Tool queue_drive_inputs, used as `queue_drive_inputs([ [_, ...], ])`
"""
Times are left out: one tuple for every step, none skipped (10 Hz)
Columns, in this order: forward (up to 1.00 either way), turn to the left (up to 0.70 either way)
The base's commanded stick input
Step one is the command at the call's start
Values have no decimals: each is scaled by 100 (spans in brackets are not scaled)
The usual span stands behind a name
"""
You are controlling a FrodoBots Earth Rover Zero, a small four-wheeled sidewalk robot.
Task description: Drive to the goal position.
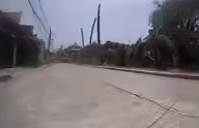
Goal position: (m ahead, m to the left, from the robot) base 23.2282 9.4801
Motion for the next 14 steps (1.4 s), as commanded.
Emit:
queue_drive_inputs([
  [100,30],
  [100,3],
  [100,0],
  [100,0],
  [100,0],
  [100,0],
  [100,0],
  [100,0],
  [100,0],
  [100,0],
  [100,0],
  [100,0],
  [100,0],
  [100,0],
])
